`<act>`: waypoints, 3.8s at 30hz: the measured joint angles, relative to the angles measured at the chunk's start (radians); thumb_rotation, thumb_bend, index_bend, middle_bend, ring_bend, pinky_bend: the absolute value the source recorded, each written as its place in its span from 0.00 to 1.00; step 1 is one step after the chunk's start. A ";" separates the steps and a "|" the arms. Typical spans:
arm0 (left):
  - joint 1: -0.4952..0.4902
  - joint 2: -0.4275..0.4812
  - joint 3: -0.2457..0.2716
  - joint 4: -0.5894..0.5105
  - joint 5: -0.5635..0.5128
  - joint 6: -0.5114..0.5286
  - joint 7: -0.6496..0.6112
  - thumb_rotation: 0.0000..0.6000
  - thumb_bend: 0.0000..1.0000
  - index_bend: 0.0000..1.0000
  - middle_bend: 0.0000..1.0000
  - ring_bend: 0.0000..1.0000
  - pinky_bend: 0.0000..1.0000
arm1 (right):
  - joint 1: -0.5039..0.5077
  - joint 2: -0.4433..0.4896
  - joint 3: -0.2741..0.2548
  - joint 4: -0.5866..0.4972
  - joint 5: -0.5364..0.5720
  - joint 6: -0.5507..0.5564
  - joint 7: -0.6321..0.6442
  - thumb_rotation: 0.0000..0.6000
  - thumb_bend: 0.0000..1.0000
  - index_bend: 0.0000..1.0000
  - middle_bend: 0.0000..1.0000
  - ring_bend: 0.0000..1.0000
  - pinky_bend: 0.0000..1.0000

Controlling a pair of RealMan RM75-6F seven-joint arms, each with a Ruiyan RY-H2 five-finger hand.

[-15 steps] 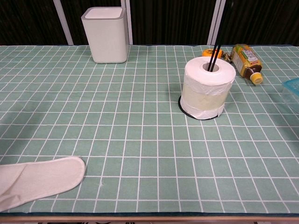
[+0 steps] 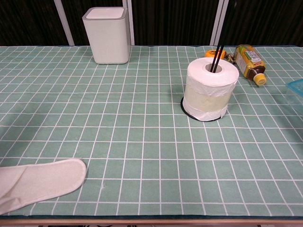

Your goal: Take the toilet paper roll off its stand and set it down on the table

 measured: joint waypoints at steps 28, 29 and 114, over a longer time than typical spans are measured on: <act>0.014 0.013 -0.002 -0.012 -0.003 0.022 -0.015 1.00 0.18 0.04 0.00 0.00 0.01 | 0.118 0.039 0.006 -0.125 0.087 -0.331 0.633 1.00 0.00 0.00 0.00 0.00 0.00; 0.014 0.013 -0.002 -0.011 -0.003 0.022 -0.016 1.00 0.18 0.04 0.00 0.00 0.01 | 0.138 0.038 0.012 -0.128 0.093 -0.367 0.681 1.00 0.00 0.00 0.00 0.00 0.00; 0.014 0.025 -0.014 -0.009 -0.053 -0.006 -0.025 1.00 0.18 0.04 0.00 0.00 0.01 | 0.553 -0.456 0.406 0.127 0.518 -0.706 0.620 1.00 0.00 0.27 0.29 0.26 0.00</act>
